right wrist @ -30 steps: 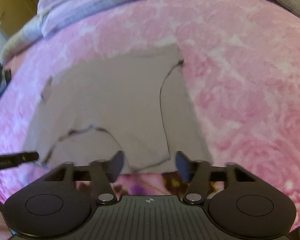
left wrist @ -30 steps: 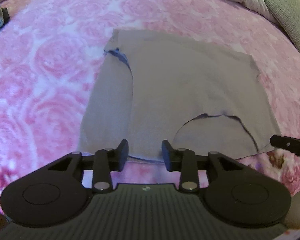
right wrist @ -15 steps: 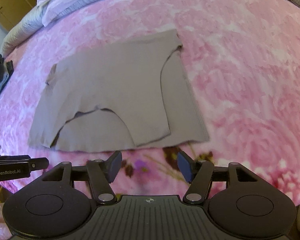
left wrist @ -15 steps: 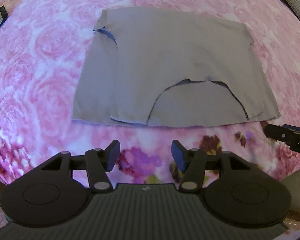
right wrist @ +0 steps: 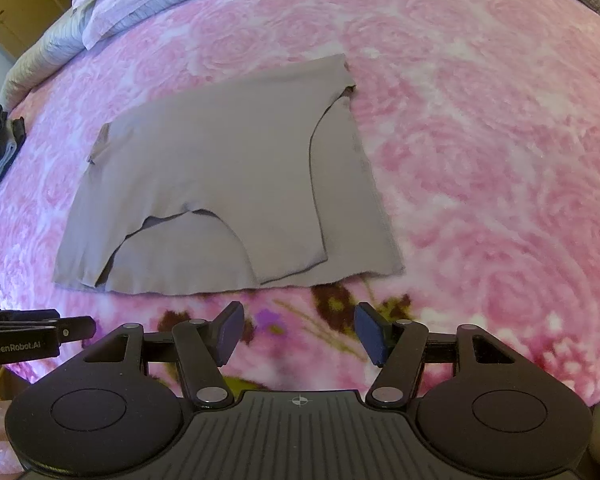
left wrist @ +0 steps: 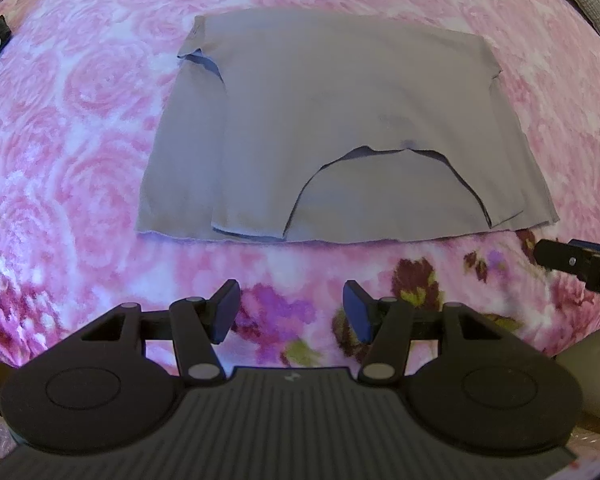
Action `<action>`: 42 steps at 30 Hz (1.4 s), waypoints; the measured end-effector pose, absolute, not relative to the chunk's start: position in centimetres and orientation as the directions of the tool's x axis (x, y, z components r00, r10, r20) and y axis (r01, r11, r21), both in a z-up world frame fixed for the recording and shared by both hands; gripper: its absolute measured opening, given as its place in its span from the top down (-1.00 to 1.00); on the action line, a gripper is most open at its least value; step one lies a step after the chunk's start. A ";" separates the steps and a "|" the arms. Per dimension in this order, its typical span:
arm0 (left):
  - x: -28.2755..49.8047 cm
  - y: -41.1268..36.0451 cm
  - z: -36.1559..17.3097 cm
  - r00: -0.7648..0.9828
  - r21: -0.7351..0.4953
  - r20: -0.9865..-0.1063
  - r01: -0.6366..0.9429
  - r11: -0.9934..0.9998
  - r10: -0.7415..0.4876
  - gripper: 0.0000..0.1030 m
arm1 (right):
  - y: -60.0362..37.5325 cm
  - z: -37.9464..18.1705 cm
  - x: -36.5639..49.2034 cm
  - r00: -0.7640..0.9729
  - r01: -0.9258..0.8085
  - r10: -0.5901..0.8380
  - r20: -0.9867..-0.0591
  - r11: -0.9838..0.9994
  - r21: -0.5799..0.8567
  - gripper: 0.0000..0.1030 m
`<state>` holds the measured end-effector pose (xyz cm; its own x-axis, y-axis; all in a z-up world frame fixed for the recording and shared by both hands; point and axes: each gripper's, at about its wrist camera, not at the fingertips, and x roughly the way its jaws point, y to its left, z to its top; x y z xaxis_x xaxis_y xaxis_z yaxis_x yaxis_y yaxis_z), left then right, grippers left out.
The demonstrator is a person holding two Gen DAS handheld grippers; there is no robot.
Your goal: Fold clothes
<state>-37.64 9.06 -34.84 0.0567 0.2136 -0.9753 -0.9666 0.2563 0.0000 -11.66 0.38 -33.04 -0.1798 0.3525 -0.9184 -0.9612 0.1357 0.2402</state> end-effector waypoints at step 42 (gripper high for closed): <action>-55.9 28.5 -38.7 0.370 -0.364 -0.884 -0.928 0.076 0.285 -0.01 | 20.6 -30.0 -22.9 0.147 -0.989 0.593 -0.792 0.092 -0.114 0.99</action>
<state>-55.92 28.48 -38.74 0.3701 0.2849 -0.8843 -0.9283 0.0764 -0.3639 -22.88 20.62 -29.98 0.1467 0.5927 -0.7920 -0.9892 0.0923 -0.1142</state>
